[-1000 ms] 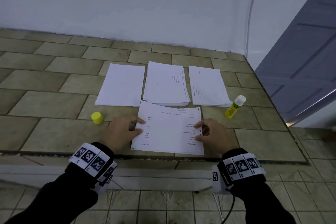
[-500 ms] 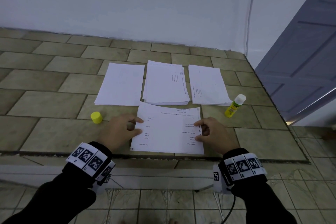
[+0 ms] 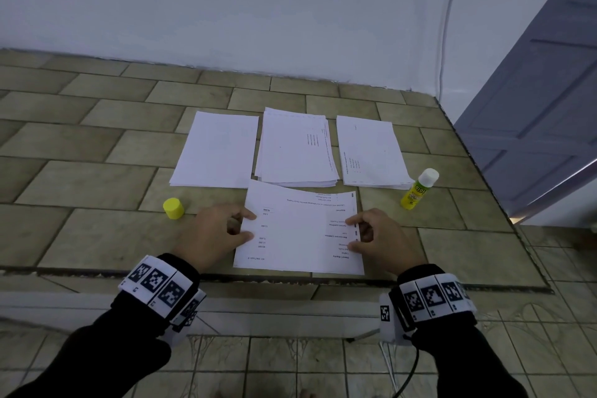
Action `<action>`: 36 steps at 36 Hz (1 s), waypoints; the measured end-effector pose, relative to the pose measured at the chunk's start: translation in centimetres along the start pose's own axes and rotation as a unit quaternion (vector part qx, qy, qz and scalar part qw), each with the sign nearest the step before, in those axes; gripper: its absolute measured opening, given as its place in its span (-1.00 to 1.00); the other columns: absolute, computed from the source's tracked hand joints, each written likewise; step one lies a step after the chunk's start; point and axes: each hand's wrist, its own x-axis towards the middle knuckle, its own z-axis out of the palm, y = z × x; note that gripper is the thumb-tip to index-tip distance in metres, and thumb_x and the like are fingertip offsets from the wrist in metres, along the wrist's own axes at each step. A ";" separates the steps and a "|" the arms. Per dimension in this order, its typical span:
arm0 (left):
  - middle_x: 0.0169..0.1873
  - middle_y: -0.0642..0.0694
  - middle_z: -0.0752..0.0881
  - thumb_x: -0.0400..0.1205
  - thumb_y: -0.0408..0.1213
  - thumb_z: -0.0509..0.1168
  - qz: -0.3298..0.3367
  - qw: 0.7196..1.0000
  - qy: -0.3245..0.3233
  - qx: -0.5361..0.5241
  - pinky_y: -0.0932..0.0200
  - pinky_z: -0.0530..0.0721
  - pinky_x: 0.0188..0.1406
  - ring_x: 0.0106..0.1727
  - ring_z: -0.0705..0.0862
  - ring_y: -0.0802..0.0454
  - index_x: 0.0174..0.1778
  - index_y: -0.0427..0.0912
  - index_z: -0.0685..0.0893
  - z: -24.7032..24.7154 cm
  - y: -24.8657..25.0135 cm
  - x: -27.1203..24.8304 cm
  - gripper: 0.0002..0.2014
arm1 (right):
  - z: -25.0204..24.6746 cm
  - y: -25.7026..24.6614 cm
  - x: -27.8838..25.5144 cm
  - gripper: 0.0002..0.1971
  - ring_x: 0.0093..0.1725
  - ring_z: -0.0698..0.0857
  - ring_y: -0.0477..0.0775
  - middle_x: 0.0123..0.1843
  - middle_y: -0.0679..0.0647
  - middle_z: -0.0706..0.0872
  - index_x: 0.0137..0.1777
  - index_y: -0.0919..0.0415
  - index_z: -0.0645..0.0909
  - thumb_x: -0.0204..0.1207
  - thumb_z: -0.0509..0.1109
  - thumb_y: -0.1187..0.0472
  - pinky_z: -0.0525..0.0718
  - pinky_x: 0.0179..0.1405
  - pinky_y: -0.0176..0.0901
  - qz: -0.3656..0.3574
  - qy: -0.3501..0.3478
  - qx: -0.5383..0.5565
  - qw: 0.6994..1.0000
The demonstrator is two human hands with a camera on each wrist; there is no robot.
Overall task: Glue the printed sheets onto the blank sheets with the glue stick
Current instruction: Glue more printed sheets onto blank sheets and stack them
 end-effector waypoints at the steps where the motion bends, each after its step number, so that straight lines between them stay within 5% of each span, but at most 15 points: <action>1: -0.35 0.17 0.64 0.52 -0.32 0.53 0.002 1.000 -0.001 -0.003 0.46 0.46 -0.34 -0.29 0.63 0.40 0.02 0.11 0.67 0.0 -0.1 0.0 -0.72 | 0.0 0.0 0.0 -0.61 -0.11 0.56 -0.25 0.10 -0.02 0.51 0.24 0.18 0.61 0.42 0.56 0.33 0.55 -0.18 -0.65 -0.001 0.000 -0.001 1.000; 12: -0.25 0.13 0.69 0.51 -0.29 0.54 -0.006 1.000 -0.009 0.006 0.37 0.58 -0.24 -0.19 0.67 0.24 -0.01 0.14 0.65 0.0 -0.2 0.0 -0.72 | -0.1 -0.4 -0.1 -0.61 -0.07 0.56 -0.18 0.12 -0.01 0.52 0.26 0.17 0.61 0.43 0.55 0.31 0.55 -0.16 -0.62 0.001 -0.004 -0.015 1.000; 18: -0.26 0.16 0.68 0.50 -0.29 0.55 -0.001 1.000 -0.004 0.013 0.50 0.52 -0.32 -0.22 0.65 0.28 -0.03 0.15 0.65 0.0 -0.3 0.0 -0.72 | -0.2 -0.7 -0.3 -0.59 -0.03 0.55 -0.15 0.13 -0.03 0.50 0.29 0.17 0.60 0.45 0.54 0.29 0.55 -0.17 -0.59 0.009 -0.016 -0.039 0.999; 21: -0.22 0.05 0.70 0.49 -0.28 0.55 0.001 1.000 -0.005 0.022 0.23 0.60 -0.18 -0.20 0.66 0.17 -0.10 0.28 0.59 0.2 -0.7 0.2 -0.65 | -0.1 -1.0 -0.3 -0.59 0.08 0.55 -0.08 0.18 0.00 0.46 0.32 0.17 0.59 0.47 0.52 0.28 0.61 0.04 -0.48 0.015 -0.023 -0.054 0.998; 24: 0.11 0.01 0.58 0.52 -0.21 0.52 0.012 0.995 -0.010 0.103 0.16 0.54 -0.09 0.02 0.61 0.04 0.09 0.13 0.65 0.2 -0.4 0.0 -0.72 | -0.1 -1.4 -0.5 -0.58 0.42 0.36 0.11 0.37 0.07 0.40 0.33 0.08 0.59 0.47 0.51 0.21 0.40 0.46 -0.14 0.026 -0.022 -0.108 0.994; 27: 0.57 -0.09 0.34 0.53 -0.12 0.49 0.046 0.983 -0.004 0.180 -0.02 0.51 0.37 0.54 0.39 -0.09 0.36 -0.01 0.60 0.3 -0.4 0.0 -0.53 | -0.2 -2.2 -0.7 -0.56 0.53 0.20 0.19 0.55 0.10 0.30 0.39 0.00 0.54 0.50 0.45 0.13 0.25 0.50 -0.05 0.035 -0.028 -0.186 0.981; 29: 0.70 -0.11 0.14 0.58 0.04 0.32 0.068 0.978 -0.002 0.196 -0.10 0.37 0.53 0.67 0.22 -0.12 0.49 -0.05 0.51 0.7 -0.3 0.2 -0.45 | -0.2 -2.7 -0.9 -0.55 0.57 0.15 0.19 0.62 0.09 0.21 0.42 -0.01 0.51 0.52 0.42 0.11 0.25 0.51 -0.04 0.035 -0.028 -0.217 0.975; 31: 0.72 -0.11 0.05 0.56 0.20 -0.08 0.072 0.974 -0.007 0.213 -0.14 0.21 0.63 0.73 0.03 -0.08 0.60 -0.11 0.39 1.5 -0.1 0.5 -0.27 | -0.1 -3.0 -1.1 -0.54 0.62 0.09 0.18 0.66 0.07 0.14 0.43 -0.03 0.48 0.53 0.41 0.09 0.24 0.54 0.01 0.036 -0.029 -0.233 0.971; 33: 0.73 -0.10 0.01 0.55 0.21 -0.34 0.081 0.964 -0.007 0.252 -0.19 0.09 0.66 0.74 -0.07 -0.05 0.67 -0.15 0.25 2.5 -0.1 0.7 -0.17 | 0.0 -3.1 -1.0 -0.54 0.64 0.05 0.17 0.68 0.07 0.11 0.44 -0.04 0.47 0.54 0.40 0.08 0.21 0.57 0.07 0.040 -0.028 -0.239 0.970; 36: 0.72 -0.12 0.09 0.63 0.17 -0.40 0.085 0.953 0.014 0.291 -0.30 0.04 0.63 0.74 -0.04 -0.08 0.69 -0.21 0.20 3.7 -0.8 0.7 -0.20 | 0.2 -3.0 -1.0 -0.55 0.67 0.00 0.18 0.71 0.08 0.05 0.44 -0.05 0.45 0.55 0.37 0.09 0.16 0.62 0.14 0.044 -0.031 -0.258 0.965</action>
